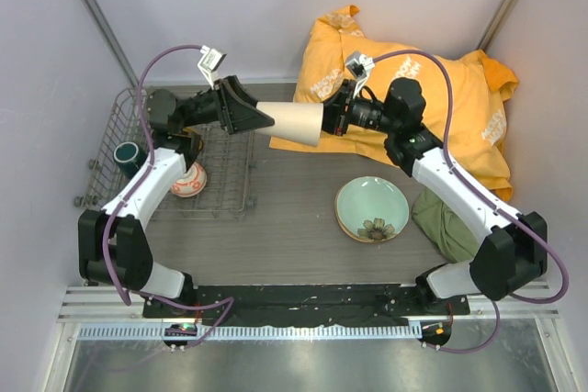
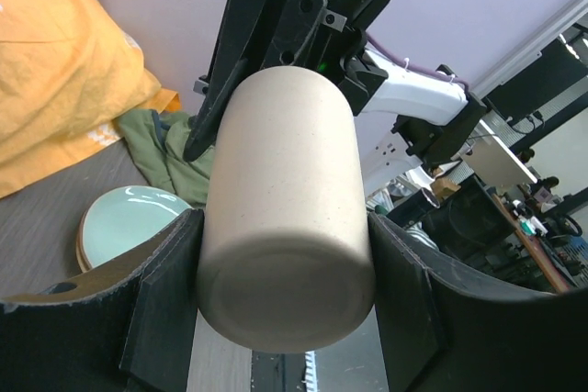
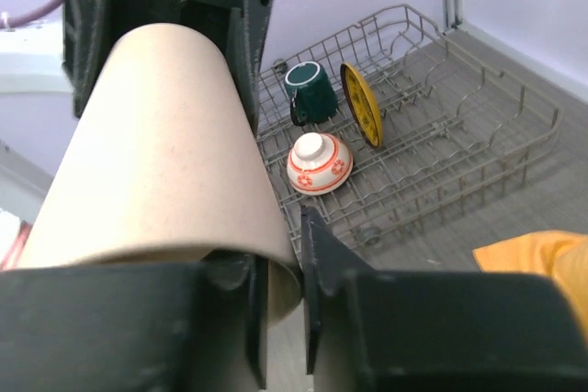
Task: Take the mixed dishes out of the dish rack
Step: Place the cup at the center of the board.
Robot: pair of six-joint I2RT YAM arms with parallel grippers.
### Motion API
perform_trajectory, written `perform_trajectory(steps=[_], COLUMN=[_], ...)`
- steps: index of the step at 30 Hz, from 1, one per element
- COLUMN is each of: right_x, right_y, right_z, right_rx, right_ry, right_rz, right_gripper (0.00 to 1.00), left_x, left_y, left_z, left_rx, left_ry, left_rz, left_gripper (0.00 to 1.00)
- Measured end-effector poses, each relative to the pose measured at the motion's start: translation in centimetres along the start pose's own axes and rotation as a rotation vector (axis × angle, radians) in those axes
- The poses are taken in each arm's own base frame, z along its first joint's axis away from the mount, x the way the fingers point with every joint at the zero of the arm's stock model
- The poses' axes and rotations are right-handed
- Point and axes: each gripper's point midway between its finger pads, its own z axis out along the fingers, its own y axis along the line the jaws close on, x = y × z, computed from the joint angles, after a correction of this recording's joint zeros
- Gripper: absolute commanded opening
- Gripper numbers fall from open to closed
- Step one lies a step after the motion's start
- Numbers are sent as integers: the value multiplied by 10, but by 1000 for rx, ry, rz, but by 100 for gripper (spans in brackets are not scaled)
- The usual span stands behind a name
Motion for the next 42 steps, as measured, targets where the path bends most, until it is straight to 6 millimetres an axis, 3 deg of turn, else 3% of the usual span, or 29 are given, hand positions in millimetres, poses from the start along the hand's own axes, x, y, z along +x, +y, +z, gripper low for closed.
perform_trajectory(steps=[4, 8, 15, 22, 26, 29, 35, 38, 42], right_x=[-3, -3, 8, 39, 43, 56, 115, 142, 164], right_y=[8, 12, -1, -26, -51, -74, -115, -126, -129], right_z=[-1, -2, -10, -24, -28, -34, -48, -55, -61], right_rx=[-54, -61, 32, 164, 276, 361, 477, 516, 546], right_ry=[-3, -2, 44, 208, 308, 405, 667, 781, 896], right_rz=[-33, -51, -77, -73, -104, -122, -40, 4, 18], right_gripper=[1, 1, 1, 1, 1, 1, 1, 1, 1], left_x=[2, 2, 2, -11, -12, 1, 42, 57, 74], left_y=[-4, -1, 20, 57, 80, 85, 97, 103, 107], left_z=[-3, -3, -19, -74, -99, -113, -144, -158, -173], left_rx=[3, -11, -91, -302, -483, -583, -728, -789, -841], left_ry=[13, 12, 13, -26, 30, 109, 282, 354, 422], left_rz=[-6, 24, 41, 116, 217, 293, 314, 314, 308], left_gripper=[70, 100, 100, 100, 100, 100, 100, 100, 100])
